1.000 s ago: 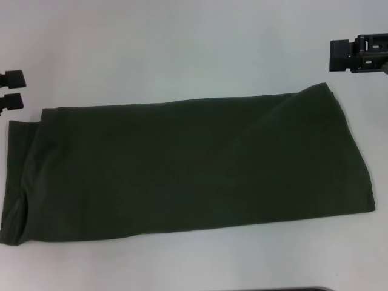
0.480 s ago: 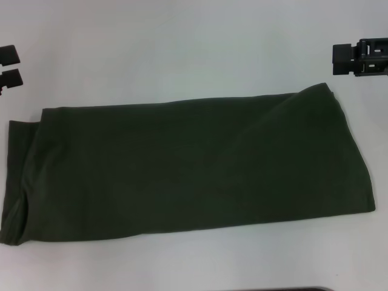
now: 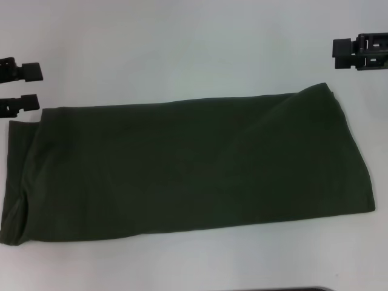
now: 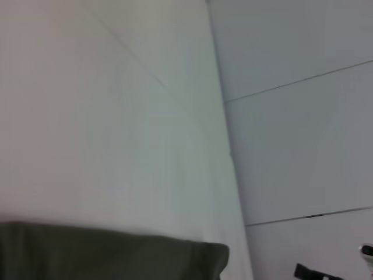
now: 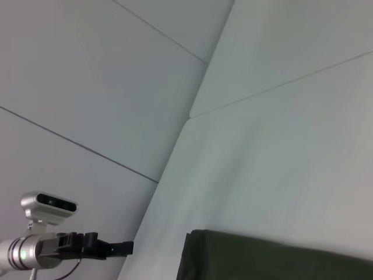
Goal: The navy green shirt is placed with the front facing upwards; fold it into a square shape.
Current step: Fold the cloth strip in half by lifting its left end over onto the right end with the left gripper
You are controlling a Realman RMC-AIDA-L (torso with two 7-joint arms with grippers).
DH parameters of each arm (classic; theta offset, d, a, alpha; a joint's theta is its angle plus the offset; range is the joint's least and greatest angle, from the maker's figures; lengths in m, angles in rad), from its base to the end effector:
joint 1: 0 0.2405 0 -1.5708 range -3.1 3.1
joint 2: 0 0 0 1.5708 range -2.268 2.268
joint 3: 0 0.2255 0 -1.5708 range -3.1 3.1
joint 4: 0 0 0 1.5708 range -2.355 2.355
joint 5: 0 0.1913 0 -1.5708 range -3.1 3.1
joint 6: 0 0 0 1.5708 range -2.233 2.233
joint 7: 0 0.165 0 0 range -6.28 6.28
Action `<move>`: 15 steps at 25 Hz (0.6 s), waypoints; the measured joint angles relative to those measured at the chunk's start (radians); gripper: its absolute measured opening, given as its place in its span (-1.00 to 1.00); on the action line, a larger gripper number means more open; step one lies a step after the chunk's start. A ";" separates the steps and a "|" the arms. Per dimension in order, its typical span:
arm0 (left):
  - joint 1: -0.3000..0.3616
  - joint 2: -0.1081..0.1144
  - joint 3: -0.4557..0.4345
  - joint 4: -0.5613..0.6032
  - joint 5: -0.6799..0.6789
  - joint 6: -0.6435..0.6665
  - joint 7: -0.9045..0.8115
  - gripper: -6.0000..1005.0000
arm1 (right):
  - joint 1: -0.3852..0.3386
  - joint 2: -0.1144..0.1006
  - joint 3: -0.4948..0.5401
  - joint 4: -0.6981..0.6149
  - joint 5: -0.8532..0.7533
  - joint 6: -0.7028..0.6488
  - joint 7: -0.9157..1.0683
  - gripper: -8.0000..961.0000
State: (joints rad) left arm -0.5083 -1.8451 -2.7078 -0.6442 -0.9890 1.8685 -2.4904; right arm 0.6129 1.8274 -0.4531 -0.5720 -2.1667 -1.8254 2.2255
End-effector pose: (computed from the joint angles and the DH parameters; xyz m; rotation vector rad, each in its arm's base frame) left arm -0.2583 0.2888 0.0955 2.1616 2.1053 0.8085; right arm 0.2357 0.3141 0.0880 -2.4705 1.7437 0.7777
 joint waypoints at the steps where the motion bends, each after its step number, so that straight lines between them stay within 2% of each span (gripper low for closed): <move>1: 0.000 0.001 0.002 -0.010 0.005 -0.004 -0.007 0.55 | 0.001 0.000 0.000 0.000 0.000 0.003 0.001 0.59; 5: 0.014 0.003 0.004 -0.069 0.027 -0.054 -0.024 0.71 | -0.001 0.001 -0.001 0.000 0.000 0.015 0.008 0.59; 7: 0.017 0.006 0.007 -0.124 0.088 -0.076 -0.029 0.71 | -0.005 0.002 -0.006 0.000 0.000 0.022 0.012 0.59; 10: -0.002 0.023 0.021 -0.133 0.136 -0.053 -0.001 0.70 | -0.007 0.001 -0.022 0.000 -0.007 0.040 0.018 0.59; 13: -0.029 0.050 0.050 -0.135 0.172 -0.010 0.079 0.70 | -0.003 0.000 -0.029 0.000 -0.028 0.053 0.019 0.59; 15: -0.042 0.058 0.064 -0.138 0.210 0.001 0.098 0.68 | 0.001 0.002 -0.034 0.000 -0.041 0.057 0.020 0.59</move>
State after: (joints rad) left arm -0.5508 -1.7866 -2.6438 -0.7819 -0.7793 1.8691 -2.3929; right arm 0.6142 1.8295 -0.4875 -0.5722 -2.2075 -1.7685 2.2455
